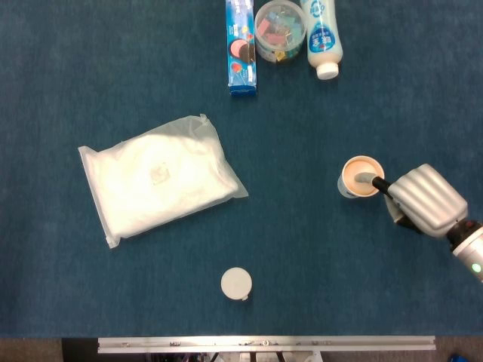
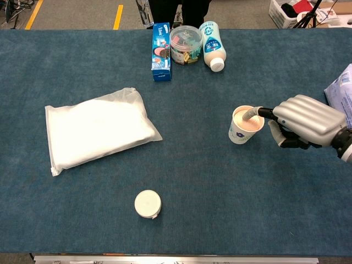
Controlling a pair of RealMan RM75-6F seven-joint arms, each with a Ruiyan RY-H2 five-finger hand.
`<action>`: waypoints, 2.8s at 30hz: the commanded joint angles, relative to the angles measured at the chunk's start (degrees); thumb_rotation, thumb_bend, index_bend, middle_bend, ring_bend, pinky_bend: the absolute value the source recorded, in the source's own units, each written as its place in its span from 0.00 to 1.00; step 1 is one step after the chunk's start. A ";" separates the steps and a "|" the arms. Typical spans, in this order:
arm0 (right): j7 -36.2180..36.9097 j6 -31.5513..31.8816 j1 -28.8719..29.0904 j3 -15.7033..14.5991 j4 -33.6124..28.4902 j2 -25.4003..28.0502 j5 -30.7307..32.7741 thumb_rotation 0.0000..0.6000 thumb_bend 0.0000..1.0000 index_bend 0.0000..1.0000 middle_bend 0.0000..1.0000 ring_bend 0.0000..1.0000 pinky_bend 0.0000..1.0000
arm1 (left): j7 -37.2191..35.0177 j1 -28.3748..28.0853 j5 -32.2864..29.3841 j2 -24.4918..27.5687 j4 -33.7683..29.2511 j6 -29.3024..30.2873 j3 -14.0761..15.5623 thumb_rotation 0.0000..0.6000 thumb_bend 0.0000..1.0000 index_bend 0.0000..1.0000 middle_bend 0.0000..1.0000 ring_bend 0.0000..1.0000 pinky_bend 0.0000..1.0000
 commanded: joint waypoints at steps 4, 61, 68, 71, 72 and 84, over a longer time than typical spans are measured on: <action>1.88 2.69 -0.24 -0.76 -0.12 0.52 -3.00 1.00 1.00 0.25 1.00 1.00 1.00 | 0.01 -0.03 -0.04 -0.03 0.06 -0.09 0.01 1.00 0.06 0.64 0.68 0.45 0.57; -1.00 1.74 -1.16 -1.05 -2.33 3.32 -0.08 1.00 1.00 0.32 1.00 1.00 1.00 | 0.32 -0.13 -0.44 -0.25 0.37 -0.51 0.00 1.00 0.06 0.64 0.68 0.45 0.57; 1.90 5.99 -2.11 -1.10 -1.13 3.81 -3.11 1.00 1.00 0.32 1.00 1.00 1.00 | 0.07 -0.14 -0.55 -0.22 0.38 -0.45 -0.10 1.00 0.06 0.64 0.68 0.45 0.57; 3.08 7.83 -2.76 -1.33 -0.36 4.56 -4.12 1.00 1.00 0.32 1.00 0.95 1.00 | -0.07 -0.19 -0.50 -0.22 0.38 -0.48 -0.11 1.00 0.06 0.64 0.68 0.45 0.57; 3.17 8.22 -2.99 -1.38 -0.25 4.85 -4.16 1.00 1.00 0.32 1.00 0.93 1.00 | -0.13 -0.22 -0.49 -0.24 0.41 -0.53 -0.11 1.00 0.06 0.64 0.68 0.45 0.57; 3.14 11.52 -7.05 -2.96 -1.42 9.55 -2.61 1.00 0.36 0.32 0.57 0.43 0.55 | -0.72 -0.87 -0.21 -0.86 0.99 -1.58 0.10 1.00 0.06 0.64 0.68 0.45 0.57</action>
